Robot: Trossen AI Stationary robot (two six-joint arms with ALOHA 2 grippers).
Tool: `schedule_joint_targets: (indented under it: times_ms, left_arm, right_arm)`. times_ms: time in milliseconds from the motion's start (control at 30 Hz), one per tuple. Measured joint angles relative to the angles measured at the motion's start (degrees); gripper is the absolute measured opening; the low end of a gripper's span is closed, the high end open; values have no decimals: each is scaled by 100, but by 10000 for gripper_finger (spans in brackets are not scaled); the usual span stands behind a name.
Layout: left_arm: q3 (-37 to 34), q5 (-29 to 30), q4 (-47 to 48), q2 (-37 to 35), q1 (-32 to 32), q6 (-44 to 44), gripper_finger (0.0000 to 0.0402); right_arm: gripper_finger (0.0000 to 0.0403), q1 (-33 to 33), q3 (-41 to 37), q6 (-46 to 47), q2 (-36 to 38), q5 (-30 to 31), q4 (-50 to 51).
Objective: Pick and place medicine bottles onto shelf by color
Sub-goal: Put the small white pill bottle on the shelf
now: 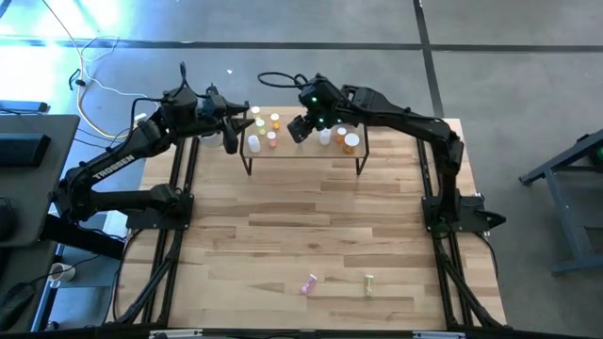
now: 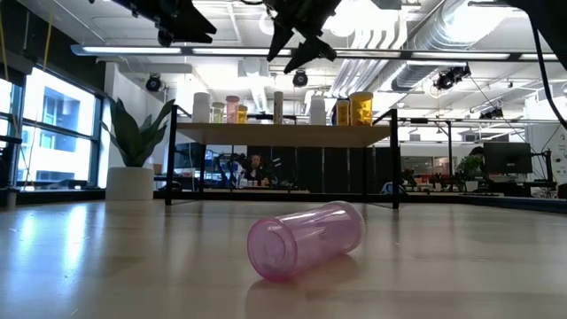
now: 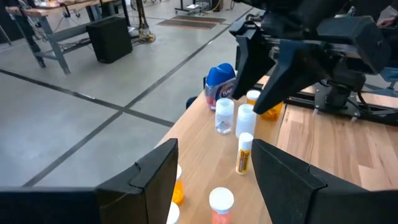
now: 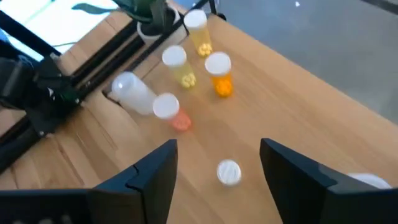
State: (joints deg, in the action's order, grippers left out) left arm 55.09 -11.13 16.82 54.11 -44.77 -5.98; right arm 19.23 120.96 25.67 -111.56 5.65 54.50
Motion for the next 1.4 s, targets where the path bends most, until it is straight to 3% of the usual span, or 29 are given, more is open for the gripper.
schedule_joint_targets:
  times_ms: [367,1100,1400]
  left_arm:
    - [0,71,19,0,0,129,193]
    - [0,282,13,0,3,140,193]
    - [0,290,13,0,4,131,193]
  right_arm:
    - [205,-57,1,562,-293,26,357]
    - [203,-86,1,495,-631,289,485]
    - [147,-83,1,538,-630,288,481]
